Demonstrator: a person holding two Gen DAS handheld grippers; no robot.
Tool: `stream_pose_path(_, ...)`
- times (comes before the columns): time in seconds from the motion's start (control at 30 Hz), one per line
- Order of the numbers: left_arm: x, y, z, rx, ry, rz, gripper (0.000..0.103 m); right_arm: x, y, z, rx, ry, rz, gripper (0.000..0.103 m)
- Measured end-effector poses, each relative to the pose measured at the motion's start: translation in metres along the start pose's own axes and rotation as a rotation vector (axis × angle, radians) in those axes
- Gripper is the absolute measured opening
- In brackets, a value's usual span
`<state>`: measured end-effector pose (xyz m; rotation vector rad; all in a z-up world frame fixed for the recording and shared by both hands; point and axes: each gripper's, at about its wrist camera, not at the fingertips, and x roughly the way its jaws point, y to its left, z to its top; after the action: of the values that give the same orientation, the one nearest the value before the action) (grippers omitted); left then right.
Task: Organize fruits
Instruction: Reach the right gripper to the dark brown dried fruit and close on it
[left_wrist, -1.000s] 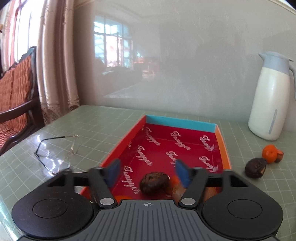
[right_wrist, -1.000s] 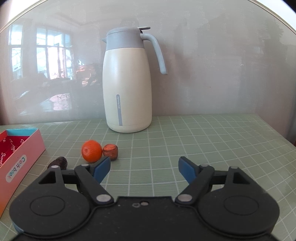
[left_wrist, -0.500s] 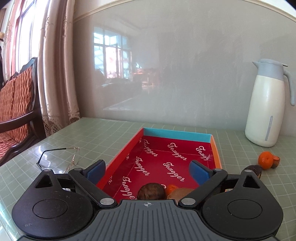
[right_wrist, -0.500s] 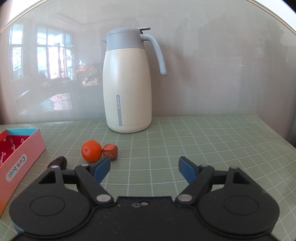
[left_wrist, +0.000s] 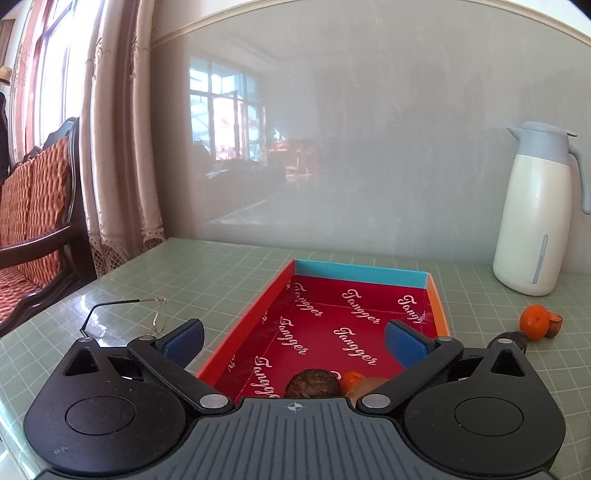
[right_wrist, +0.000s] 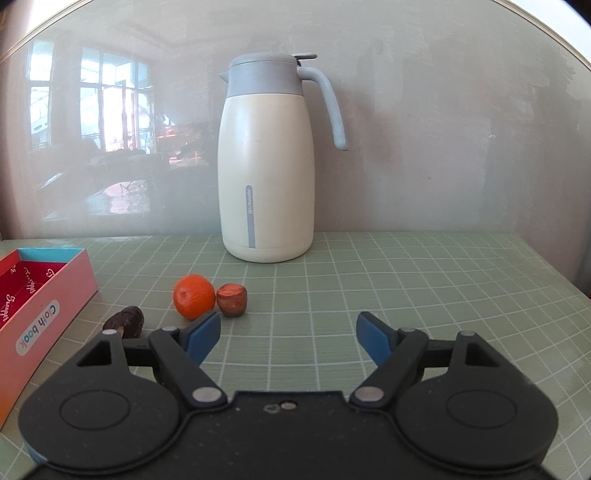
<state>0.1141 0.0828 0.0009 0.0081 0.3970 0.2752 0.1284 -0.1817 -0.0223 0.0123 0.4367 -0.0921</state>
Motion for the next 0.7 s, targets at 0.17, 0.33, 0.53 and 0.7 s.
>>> stream_pose_path(0.17,0.001,0.004,-0.001,-0.004,0.007,0.004,0.103,0.001,0.009,0.000,-0.012,0.000,0.014,0.081)
stream_pose_path(0.33,0.002,0.009,-0.002,-0.005,0.006,0.008,0.103,0.002,0.024,-0.001,-0.044,-0.003,0.035,0.081)
stream_pose_path(0.53,0.003,0.020,-0.004,-0.014,0.010,0.022,0.103,0.004,0.041,-0.001,-0.064,-0.005,0.066,0.081)
stream_pose_path(0.7,0.004,0.034,-0.005,-0.016,0.016,0.042,0.103,0.009,0.060,-0.002,-0.090,0.000,0.096,0.081)
